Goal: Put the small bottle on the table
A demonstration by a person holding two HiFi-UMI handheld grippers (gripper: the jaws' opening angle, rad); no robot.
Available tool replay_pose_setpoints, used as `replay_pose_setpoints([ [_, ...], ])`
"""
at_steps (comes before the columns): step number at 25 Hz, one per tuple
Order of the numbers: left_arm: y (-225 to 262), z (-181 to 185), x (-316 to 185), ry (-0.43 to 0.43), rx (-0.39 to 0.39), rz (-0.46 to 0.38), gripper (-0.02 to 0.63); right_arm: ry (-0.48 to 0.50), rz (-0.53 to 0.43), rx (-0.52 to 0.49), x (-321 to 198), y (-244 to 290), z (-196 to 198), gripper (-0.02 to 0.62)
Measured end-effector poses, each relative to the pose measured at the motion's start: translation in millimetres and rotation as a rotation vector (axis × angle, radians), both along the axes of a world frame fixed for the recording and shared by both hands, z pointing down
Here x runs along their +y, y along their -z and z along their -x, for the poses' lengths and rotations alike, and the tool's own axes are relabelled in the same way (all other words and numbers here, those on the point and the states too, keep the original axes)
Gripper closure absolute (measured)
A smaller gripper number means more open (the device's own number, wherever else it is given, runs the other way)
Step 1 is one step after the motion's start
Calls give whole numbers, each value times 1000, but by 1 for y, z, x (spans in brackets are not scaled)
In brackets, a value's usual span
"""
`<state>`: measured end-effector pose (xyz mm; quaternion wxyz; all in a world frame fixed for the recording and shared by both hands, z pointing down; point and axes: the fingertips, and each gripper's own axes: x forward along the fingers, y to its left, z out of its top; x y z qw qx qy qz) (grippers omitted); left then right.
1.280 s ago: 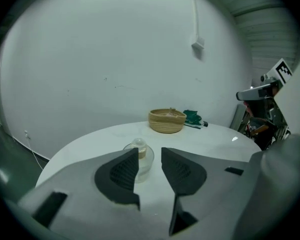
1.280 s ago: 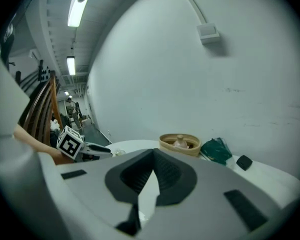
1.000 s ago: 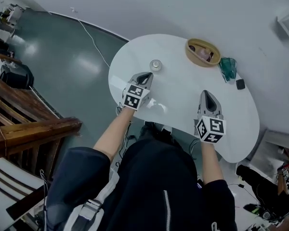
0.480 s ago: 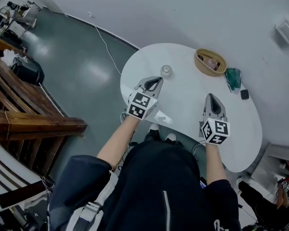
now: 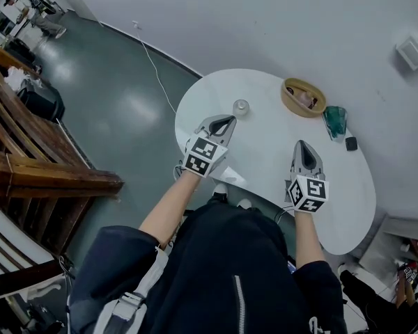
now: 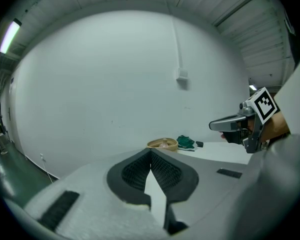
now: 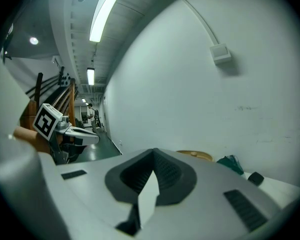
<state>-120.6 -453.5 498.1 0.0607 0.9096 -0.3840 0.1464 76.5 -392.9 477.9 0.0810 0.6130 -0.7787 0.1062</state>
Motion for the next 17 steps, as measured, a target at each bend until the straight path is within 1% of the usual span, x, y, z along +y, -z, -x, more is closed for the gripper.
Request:
replay_pose_setpoints([
  [17, -4, 7, -6, -4, 8, 17, 606, 18, 9, -3, -5, -2, 13, 595],
])
